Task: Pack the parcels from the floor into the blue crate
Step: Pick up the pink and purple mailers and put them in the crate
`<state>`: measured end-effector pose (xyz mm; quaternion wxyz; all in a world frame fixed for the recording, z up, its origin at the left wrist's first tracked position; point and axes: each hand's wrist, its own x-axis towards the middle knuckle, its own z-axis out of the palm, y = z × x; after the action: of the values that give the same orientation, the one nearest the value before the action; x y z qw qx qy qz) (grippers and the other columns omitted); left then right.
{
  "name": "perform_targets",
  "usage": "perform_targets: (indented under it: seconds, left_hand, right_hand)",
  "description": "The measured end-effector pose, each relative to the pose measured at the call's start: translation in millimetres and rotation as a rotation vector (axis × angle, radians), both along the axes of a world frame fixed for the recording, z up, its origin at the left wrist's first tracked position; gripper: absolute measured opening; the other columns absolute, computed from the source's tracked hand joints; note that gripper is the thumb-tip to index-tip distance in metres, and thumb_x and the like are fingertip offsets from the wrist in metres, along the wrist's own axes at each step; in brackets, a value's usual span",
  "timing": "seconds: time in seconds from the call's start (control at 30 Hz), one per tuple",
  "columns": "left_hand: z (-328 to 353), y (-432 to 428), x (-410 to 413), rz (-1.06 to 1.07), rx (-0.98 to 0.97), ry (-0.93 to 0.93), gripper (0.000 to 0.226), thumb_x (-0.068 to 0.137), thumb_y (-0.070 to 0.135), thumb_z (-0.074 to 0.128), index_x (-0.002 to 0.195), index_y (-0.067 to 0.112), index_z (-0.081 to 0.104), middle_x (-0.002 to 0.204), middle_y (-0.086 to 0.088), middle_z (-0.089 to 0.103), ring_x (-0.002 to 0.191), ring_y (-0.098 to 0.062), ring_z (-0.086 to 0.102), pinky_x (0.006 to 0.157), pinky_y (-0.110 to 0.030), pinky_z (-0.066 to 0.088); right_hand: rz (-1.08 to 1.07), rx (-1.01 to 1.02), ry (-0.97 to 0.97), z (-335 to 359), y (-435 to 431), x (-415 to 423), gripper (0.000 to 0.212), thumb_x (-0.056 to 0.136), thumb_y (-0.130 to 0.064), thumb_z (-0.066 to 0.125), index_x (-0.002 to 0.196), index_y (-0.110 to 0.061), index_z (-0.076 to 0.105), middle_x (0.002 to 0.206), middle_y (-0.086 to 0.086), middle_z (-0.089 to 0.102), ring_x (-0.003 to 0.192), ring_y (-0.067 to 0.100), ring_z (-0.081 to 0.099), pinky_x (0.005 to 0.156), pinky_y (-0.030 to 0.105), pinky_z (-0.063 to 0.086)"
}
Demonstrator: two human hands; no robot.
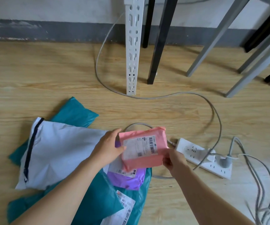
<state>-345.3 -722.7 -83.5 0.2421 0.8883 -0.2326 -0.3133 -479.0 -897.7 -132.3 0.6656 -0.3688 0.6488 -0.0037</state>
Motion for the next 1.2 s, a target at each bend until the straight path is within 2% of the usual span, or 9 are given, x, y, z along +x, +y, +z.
perform_targets:
  seconds: [0.2,0.27,0.37,0.5,0.6,0.83,0.93,1.07,1.2]
  left_hand:
    - [13,10,16,0.252,-0.088,0.250,0.086,0.071,0.034,0.080,0.143,0.022,0.035,0.148,0.002,0.037,0.134,-0.016,0.037,0.102,-0.026,0.034]
    - [14,15,18,0.217,-0.059,0.373,0.058,0.067,0.031,0.083,0.119,0.021,0.057,0.120,0.004,0.062,0.108,-0.015,0.059,0.077,-0.019,0.046]
    - [12,21,17,0.241,-0.068,0.467,0.022,0.073,0.021,0.080,0.088,0.020,0.065,0.083,0.005,0.069,0.074,-0.011,0.066,0.056,-0.017,0.046]
    - [5,34,25,0.533,-0.193,0.422,0.018,0.079,0.014,0.073,0.095,0.014,0.065,0.084,-0.003,0.069,0.076,-0.020,0.065,0.070,-0.029,0.051]
    - [-4,46,30,0.666,-0.223,0.414,0.018,0.084,0.007,0.067,0.101,0.007,0.063,0.079,-0.004,0.066,0.070,-0.021,0.063,0.064,-0.029,0.050]
    - [-24,61,31,0.842,-0.240,0.409,0.008,0.089,0.015,0.061,0.097,0.012,0.064,0.095,-0.013,0.069,0.088,-0.033,0.066,0.087,-0.049,0.053]
    - [-29,62,33,0.877,-0.241,0.404,0.006,0.092,0.016,0.056,0.094,0.014,0.061,0.094,-0.012,0.065,0.086,-0.030,0.063,0.083,-0.041,0.051]
    - [-37,64,38,0.919,-0.230,0.369,0.019,0.093,0.017,0.053,0.076,0.017,0.062,0.087,-0.010,0.061,0.081,-0.026,0.055,0.076,-0.034,0.046]
    - [-30,58,50,0.927,-0.206,0.339,0.028,0.093,0.018,0.050,0.065,0.022,0.053,0.081,-0.007,0.058,0.078,-0.024,0.050,0.068,-0.029,0.038]
  right_hand:
    - [0.216,-0.047,-0.048,29,5,37,0.023,0.072,0.007,0.041,0.060,-0.008,0.052,0.057,0.004,0.039,0.050,0.014,0.036,0.039,0.017,0.034]
    - [0.312,-0.059,-0.078,33,14,45,0.024,0.073,0.006,0.043,0.057,-0.010,0.053,0.056,0.003,0.042,0.050,0.014,0.039,0.043,0.018,0.035]
    - [0.365,-0.044,-0.176,35,26,52,0.024,0.082,-0.001,0.049,0.066,-0.014,0.062,0.058,0.000,0.054,0.052,0.013,0.051,0.049,0.020,0.042]
    - [0.470,-0.171,0.059,16,28,48,0.010,0.087,-0.006,0.052,0.078,-0.008,0.056,0.065,0.006,0.054,0.053,0.019,0.054,0.053,0.026,0.044]
    - [0.565,-0.121,0.270,-2,27,33,0.016,0.084,-0.006,0.054,0.070,-0.002,0.049,0.061,0.011,0.050,0.042,0.019,0.053,0.047,0.023,0.043]
    - [0.808,0.038,0.353,-19,43,25,0.037,0.085,-0.018,0.067,0.059,-0.010,0.043,0.032,-0.001,0.041,0.019,0.005,0.032,0.033,0.014,0.029]
    - [0.802,0.025,0.345,-24,50,36,0.036,0.077,-0.016,0.076,0.058,-0.009,0.046,0.053,0.004,0.046,0.036,0.009,0.040,0.039,0.017,0.035]
    - [0.735,-0.074,0.303,-28,53,54,0.027,0.065,-0.004,0.072,0.090,0.002,0.065,0.085,0.013,0.067,0.075,0.024,0.063,0.071,0.032,0.054]
    - [0.701,-0.134,0.251,-7,44,73,0.012,0.070,0.001,0.058,0.081,0.000,0.062,0.071,0.010,0.059,0.065,0.022,0.055,0.054,0.025,0.043]
